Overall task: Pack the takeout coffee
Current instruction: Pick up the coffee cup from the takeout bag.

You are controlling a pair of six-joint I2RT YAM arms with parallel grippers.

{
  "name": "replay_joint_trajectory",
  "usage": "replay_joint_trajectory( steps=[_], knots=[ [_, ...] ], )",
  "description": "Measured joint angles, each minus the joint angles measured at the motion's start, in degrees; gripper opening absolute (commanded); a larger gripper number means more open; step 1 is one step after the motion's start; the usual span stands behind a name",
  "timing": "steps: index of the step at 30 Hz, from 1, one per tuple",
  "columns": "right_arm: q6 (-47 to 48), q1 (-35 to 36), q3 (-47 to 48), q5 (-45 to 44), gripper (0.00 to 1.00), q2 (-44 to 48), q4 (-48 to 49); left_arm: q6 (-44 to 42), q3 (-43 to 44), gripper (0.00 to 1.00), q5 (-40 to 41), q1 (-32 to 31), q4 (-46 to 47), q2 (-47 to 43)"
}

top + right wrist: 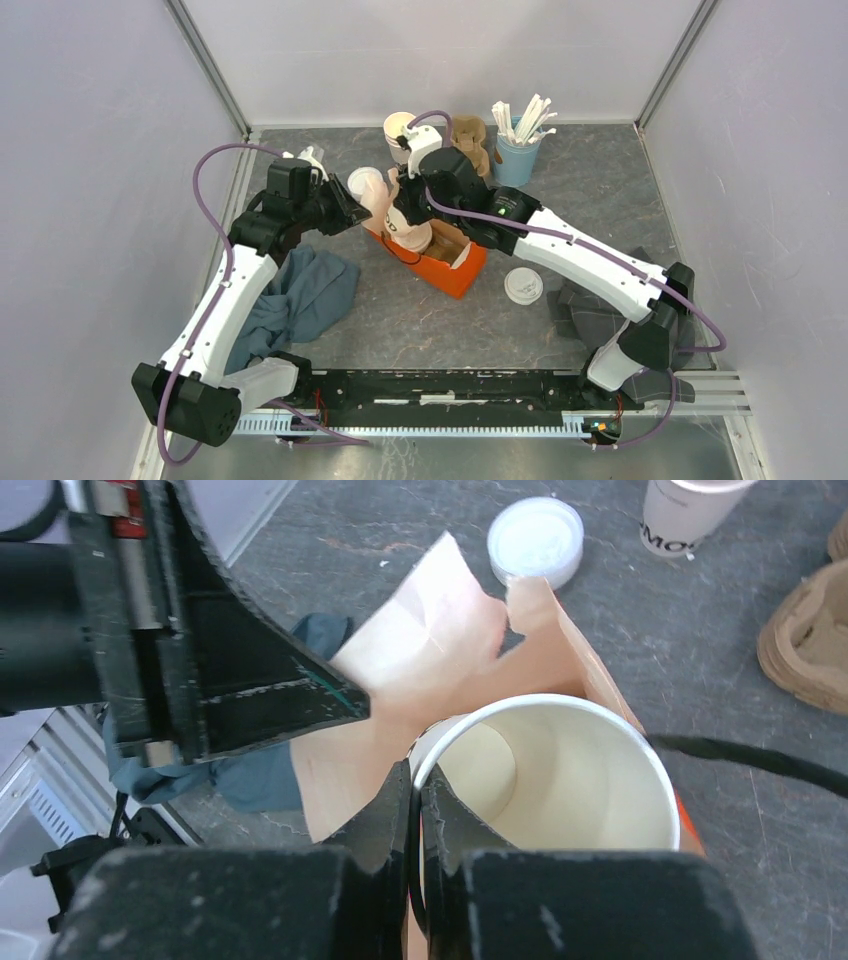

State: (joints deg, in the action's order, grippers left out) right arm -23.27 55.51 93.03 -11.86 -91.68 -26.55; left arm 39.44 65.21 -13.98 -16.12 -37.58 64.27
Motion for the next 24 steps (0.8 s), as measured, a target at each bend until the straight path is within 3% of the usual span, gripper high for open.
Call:
replay_joint_trajectory(
  steps=[15, 24],
  knots=[
    [10.05, -0.13, 13.07, 8.44, 0.0, 0.28, 3.8, 0.81, 3.17, 0.24, 6.91, 0.0, -5.22, -0.02],
    [14.27, -9.92, 11.63, 5.49, 0.0, 13.88, 0.33, 0.83, 6.43, 0.24, 13.55, 0.0, -7.69, 0.09]
  ],
)
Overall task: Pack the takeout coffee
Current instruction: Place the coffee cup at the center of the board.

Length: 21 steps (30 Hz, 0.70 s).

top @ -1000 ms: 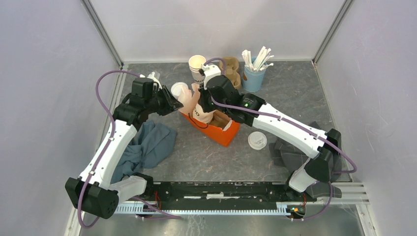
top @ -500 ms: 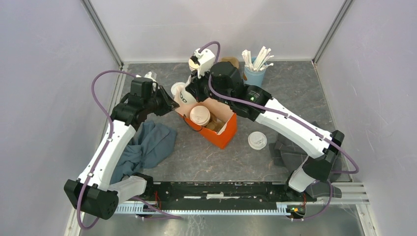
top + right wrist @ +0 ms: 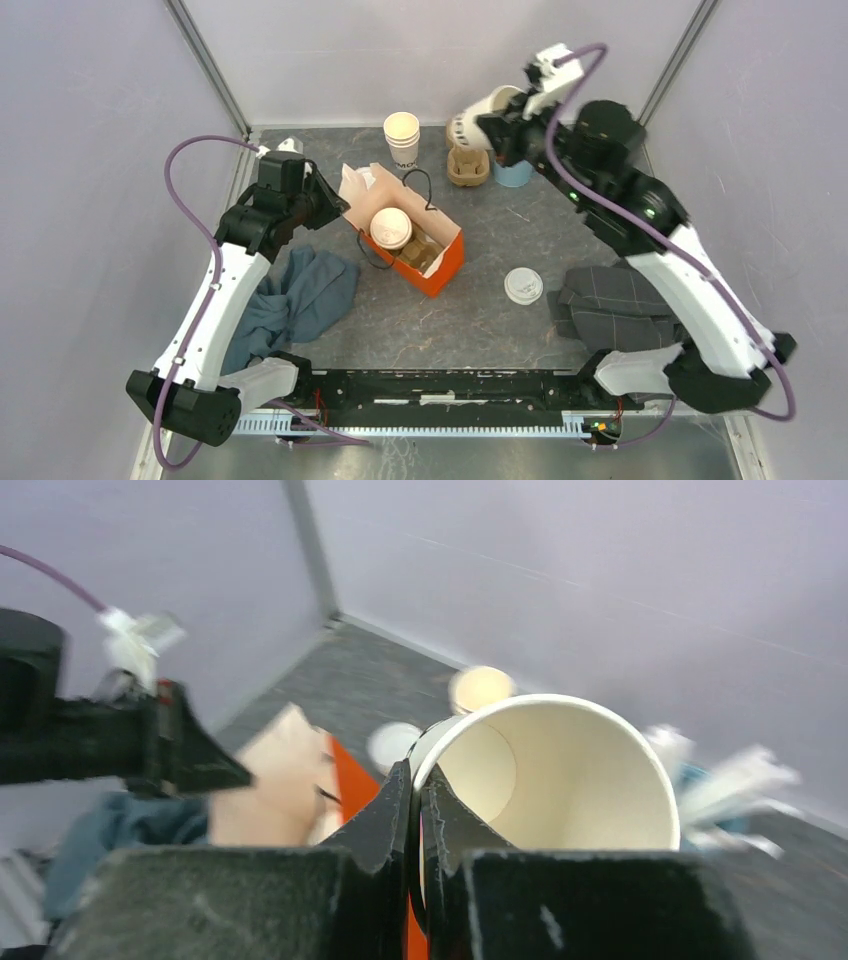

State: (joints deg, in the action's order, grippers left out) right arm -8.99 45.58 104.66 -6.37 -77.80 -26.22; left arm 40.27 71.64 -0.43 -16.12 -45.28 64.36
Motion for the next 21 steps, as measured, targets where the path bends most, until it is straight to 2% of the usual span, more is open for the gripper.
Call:
replay_joint_trajectory(
  steps=[5, 7, 8, 12, 16, 21],
  knots=[
    [6.71, -1.97, -8.22, -6.4, 0.0, 10.32, -6.45, -0.02, 0.68, 0.26, 3.87, 0.0, -0.98, 0.09],
    [9.22, -1.92, -13.03, -7.67, 0.0, 12.76, -8.17, -0.02, 0.72, 0.33, 5.42, 0.0, -1.77, 0.13],
    [10.47, -1.92, -15.93, -7.96, 0.0, 13.35, -9.05, -0.02, 0.72, 0.4, 6.32, 0.0, -2.1, 0.13],
    [13.64, -1.97, -27.28, -6.64, 0.0, 11.54, -9.84, -0.09, 0.76, 0.58, 7.87, 0.0, -2.69, 0.11],
    [15.58, -1.95, -40.09, -2.25, 0.0, 8.55, -8.15, -0.22, 2.38, 0.68, 7.48, 0.0, -3.93, 0.09],
    [15.98, -0.79, -49.75, 2.38, 0.0, 7.19, -4.39, -2.01, 7.56, 0.77, 4.68, 0.0, -5.4, -0.96]
  ],
)
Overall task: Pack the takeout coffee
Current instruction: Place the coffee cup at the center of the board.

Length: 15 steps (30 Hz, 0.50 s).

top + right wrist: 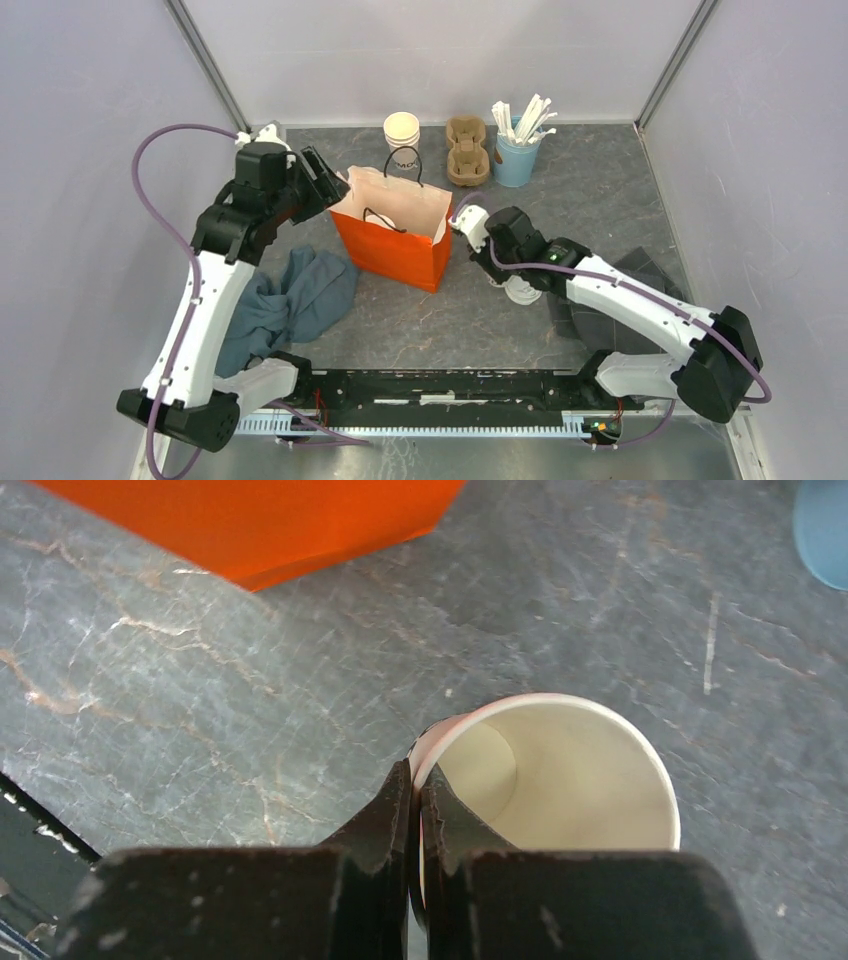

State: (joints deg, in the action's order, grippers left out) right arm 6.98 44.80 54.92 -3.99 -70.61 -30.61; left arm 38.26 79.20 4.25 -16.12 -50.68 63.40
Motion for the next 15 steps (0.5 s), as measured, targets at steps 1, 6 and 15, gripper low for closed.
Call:
replay_joint_trajectory(
  steps=[1, 6, 15],
  knots=[
    [0.0, 0.63, -1.01, 0.17, 0.0, -0.09, 0.74, -0.55, 1.03, 0.77, -1.16, 0.0, 0.04, -0.5],
    [-0.26, 3.87, -4.96, 1.4, 0.0, -0.15, 5.73, -1.88, 3.32, 0.79, -9.66, 0.0, 2.78, -4.31],
    [-2.25, 7.93, -8.7, 0.07, 0.37, -1.99, 8.66, -1.88, 3.96, 0.8, -17.51, -0.02, 5.84, -4.9]
  ],
)
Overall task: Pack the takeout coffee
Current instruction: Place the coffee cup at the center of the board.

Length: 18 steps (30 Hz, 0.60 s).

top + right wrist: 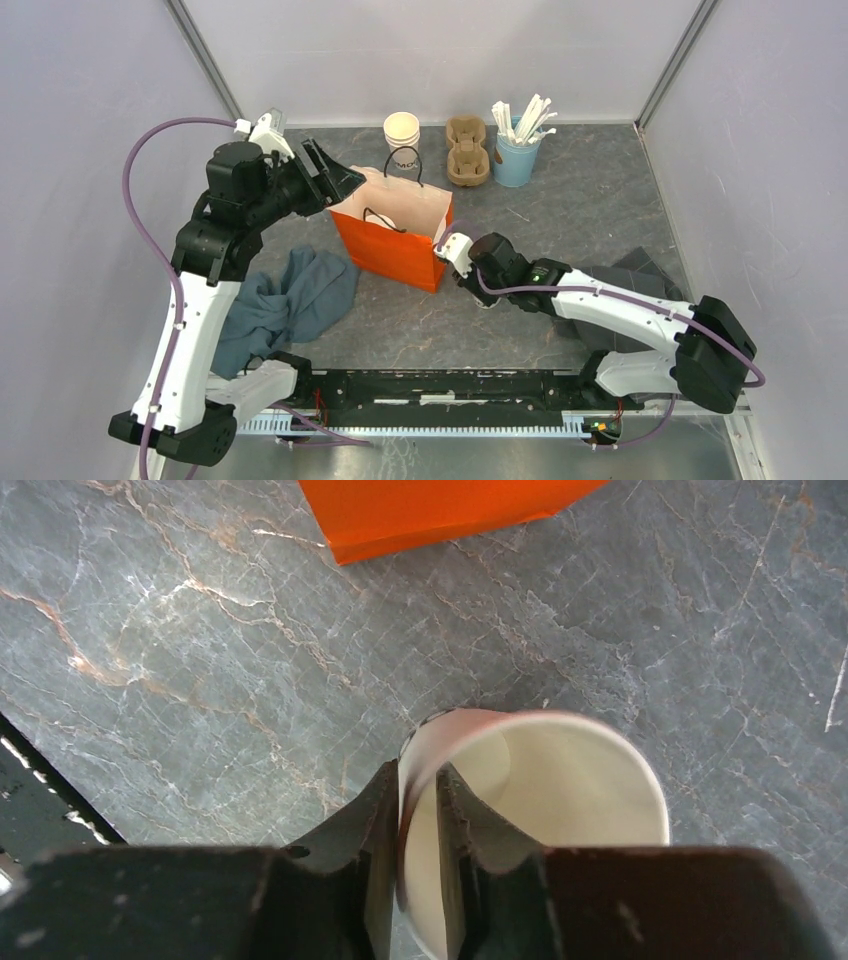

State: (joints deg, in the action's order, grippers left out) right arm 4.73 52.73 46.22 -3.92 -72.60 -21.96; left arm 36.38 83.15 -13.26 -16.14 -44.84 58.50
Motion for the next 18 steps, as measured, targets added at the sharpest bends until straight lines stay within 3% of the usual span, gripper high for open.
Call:
replay_joint_trajectory(
  steps=[5, 8, 12, 18],
  knots=[
    [-2.4, 0.59, 1.62, -2.19, 0.81, 0.35, -3.87, 0.0, 0.81, 0.8, -0.87, 0.0, -0.02, 0.52],
    [-5.01, 0.61, 6.16, -4.15, 0.98, 1.7, -8.92, 0.0, 1.05, 0.8, -0.94, 0.0, 0.0, 0.48],
    [-6.99, -1.66, 14.69, -7.34, 0.98, 5.73, -14.58, 0.0, 1.07, 0.81, -1.03, 0.0, 0.0, 0.48],
    [-9.01, -19.65, 17.62, -8.96, 0.98, 10.32, -19.02, 0.0, 1.11, 0.81, -1.05, 0.0, -0.04, 0.31]
  ],
)
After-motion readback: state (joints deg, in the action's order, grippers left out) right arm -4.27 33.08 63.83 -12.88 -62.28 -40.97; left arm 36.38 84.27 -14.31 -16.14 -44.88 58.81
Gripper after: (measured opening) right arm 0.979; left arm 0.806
